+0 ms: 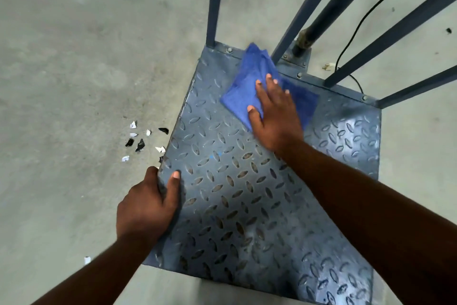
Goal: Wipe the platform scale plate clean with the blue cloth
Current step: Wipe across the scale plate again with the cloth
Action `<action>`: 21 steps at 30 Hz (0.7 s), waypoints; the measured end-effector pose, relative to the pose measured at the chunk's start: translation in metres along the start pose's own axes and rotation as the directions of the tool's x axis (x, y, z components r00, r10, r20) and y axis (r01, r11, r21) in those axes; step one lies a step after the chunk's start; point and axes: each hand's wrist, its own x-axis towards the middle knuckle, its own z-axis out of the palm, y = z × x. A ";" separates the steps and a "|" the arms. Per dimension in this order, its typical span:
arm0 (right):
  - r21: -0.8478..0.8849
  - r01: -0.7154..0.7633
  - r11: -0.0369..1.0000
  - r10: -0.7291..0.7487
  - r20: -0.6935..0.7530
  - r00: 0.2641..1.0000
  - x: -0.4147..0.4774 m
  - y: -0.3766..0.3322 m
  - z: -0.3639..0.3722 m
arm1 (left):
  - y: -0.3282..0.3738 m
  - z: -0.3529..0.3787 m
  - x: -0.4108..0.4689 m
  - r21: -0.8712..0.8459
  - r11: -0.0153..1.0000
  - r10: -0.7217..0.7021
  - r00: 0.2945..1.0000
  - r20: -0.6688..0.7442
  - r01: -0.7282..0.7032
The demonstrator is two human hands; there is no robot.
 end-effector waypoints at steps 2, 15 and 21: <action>-0.040 -0.194 0.980 0.193 -0.016 0.981 0.000 0.024 -0.006 | 0.002 0.000 0.000 0.007 1.000 0.004 1.000 -0.008 -0.004; -0.072 -0.200 0.977 0.197 -0.058 0.979 0.031 0.043 -0.008 | 0.002 0.000 -0.001 0.059 0.997 -0.042 0.999 -0.013 0.042; -0.018 -0.180 0.983 0.181 0.098 0.979 -0.080 0.107 -0.028 | 0.008 -0.001 -0.005 0.057 0.998 0.006 1.000 0.016 -0.007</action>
